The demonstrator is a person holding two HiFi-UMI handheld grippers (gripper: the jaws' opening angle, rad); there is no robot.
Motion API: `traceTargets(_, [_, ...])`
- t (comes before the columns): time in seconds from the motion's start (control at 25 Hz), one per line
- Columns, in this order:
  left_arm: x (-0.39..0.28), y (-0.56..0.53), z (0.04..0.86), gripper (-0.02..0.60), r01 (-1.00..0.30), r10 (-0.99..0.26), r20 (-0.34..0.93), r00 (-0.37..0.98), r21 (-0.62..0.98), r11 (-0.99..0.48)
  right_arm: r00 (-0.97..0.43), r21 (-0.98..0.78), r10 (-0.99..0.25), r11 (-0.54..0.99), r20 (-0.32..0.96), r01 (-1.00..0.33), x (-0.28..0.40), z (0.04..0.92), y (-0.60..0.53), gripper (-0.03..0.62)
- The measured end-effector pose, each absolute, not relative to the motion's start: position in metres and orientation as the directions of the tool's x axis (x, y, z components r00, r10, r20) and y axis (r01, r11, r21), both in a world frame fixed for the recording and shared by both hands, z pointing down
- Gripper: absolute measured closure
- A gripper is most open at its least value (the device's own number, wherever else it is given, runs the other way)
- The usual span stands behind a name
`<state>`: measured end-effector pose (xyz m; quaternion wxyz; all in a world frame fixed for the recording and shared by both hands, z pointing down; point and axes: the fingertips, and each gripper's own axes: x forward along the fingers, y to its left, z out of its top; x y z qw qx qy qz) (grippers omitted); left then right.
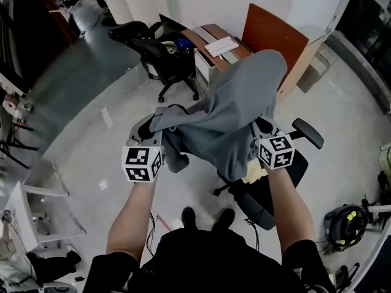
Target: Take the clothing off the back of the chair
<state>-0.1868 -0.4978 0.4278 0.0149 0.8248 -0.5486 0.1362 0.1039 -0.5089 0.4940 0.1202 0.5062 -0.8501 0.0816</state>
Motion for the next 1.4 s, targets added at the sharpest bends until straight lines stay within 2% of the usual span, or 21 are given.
traceTargets(0.4, [-0.172,-0.486,0.394,0.561,-0.872,-0.875,0.146,0.461,-0.105,-0.477,-0.354,-0.095,-0.935,0.352,0.012,-0.931,0.131,0.362,-0.452,0.577])
traceTargets(0.6, [-0.181,-0.47,0.388,0.561,-0.846,-0.85,0.115,0.514,-0.096,-0.524,-0.378,-0.056,-0.922,0.383,-0.082,-0.922,0.094,0.312,-0.405,0.577])
traceTargets(1.04, [-0.199,-0.423,0.395,0.561,-0.817,-0.817,0.121,0.563,-0.069,-0.573,-0.499,-0.012,-0.857,0.504,-0.129,-0.863,0.001,0.282,-0.32,0.577])
traceTargets(1.4, [-0.186,-0.337,0.374,0.561,-0.829,-0.835,0.087,0.543,-0.106,-0.55,-0.595,0.026,-0.782,0.601,-0.184,-0.798,-0.011,0.268,-0.202,0.577])
